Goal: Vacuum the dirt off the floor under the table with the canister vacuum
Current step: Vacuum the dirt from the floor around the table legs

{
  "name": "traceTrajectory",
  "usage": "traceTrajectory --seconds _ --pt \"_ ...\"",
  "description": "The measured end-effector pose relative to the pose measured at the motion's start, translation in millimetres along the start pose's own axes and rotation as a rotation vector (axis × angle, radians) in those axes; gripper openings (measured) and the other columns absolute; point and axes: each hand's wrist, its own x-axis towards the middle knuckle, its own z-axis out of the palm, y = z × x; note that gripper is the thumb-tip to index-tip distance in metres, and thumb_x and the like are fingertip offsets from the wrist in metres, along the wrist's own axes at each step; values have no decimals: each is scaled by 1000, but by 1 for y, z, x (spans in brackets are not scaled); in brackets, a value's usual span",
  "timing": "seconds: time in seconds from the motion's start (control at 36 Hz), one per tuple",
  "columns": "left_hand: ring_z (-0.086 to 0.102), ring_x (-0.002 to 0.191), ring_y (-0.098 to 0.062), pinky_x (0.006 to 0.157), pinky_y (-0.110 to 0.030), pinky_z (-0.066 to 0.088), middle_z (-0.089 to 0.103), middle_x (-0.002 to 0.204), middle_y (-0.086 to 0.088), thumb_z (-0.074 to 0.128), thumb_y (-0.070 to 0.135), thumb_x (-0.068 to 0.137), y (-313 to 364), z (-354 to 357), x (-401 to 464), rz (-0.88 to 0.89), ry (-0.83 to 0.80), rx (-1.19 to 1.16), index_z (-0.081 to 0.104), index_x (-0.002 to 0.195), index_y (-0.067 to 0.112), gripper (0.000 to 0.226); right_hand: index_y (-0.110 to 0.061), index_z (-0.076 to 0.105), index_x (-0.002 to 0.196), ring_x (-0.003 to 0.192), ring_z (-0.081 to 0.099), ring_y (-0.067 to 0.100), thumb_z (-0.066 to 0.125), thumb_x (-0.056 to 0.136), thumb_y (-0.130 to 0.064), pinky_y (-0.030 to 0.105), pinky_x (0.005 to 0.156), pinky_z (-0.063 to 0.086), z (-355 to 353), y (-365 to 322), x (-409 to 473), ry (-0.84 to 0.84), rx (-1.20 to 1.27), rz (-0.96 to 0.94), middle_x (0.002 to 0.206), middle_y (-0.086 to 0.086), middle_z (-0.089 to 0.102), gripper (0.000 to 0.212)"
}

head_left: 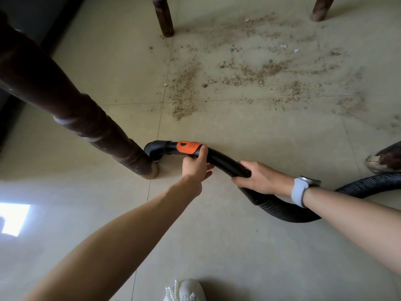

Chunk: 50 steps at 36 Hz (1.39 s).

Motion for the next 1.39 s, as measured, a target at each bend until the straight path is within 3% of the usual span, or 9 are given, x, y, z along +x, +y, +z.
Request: traceTrajectory --seconds 0.25,0.42,0.53,0.69,0.83,0.92,1.0,1.17,1.39 --pt "62 77 -13 66 -24 53 61 95 -3 47 37 97 11 -28 29 64 79 29 51 100 13 25 -23 43 96 73 61 31 54 88 -40 36 67 49 27 -38 17 136 -197 -42 78 2 61 21" --pt "62 73 -12 66 -25 55 58 103 -3 45 39 99 33 -30 44 83 91 12 50 112 11 32 -23 39 100 70 55 32 50 89 -38 33 58 38 32 -54 40 268 -261 -50 90 6 60 22" --pt "63 92 -19 73 -30 56 59 109 -5 50 38 97 47 -32 55 97 45 37 48 113 14 29 -18 40 119 86 59 36 48 92 -38 33 63 34 37 -69 56 311 -303 -25 103 12 57 35" --pt "58 100 -27 68 -35 54 56 107 -11 44 31 100 55 -29 68 115 72 74 45 112 12 23 -16 46 112 88 62 32 54 91 -39 34 64 44 38 -70 62 206 -61 -63 97 9 65 33" --pt "59 90 -24 57 -30 51 56 101 -11 44 29 100 47 -34 75 136 46 99 47 110 11 21 -26 43 117 75 61 0 70 81 -40 10 58 41 47 -39 45 7 245 7 89 -11 65 48" --pt "59 84 -19 56 -29 50 57 100 -9 43 30 100 49 -38 79 145 9 99 48 111 11 23 -24 39 125 90 62 11 69 80 -46 22 68 45 55 -31 48 17 256 38 105 -4 63 58" --pt "59 85 -17 60 -28 50 57 102 -7 41 32 101 53 -40 82 139 -27 73 46 112 13 23 -24 37 117 84 63 17 63 83 -48 31 70 48 58 -36 53 77 222 -5 97 -1 65 49" --pt "56 105 -25 69 -32 51 54 122 -13 40 33 101 57 -34 84 174 -27 49 35 132 21 33 -23 34 105 74 59 21 59 87 -46 29 54 40 57 -50 64 147 171 -53 87 -3 58 39" --pt "56 61 -29 60 -42 57 45 85 -13 35 24 102 56 -21 70 208 -80 -112 20 138 20 40 -20 39 112 81 63 17 62 84 -47 34 68 50 59 -56 60 150 294 -25 95 0 63 46"
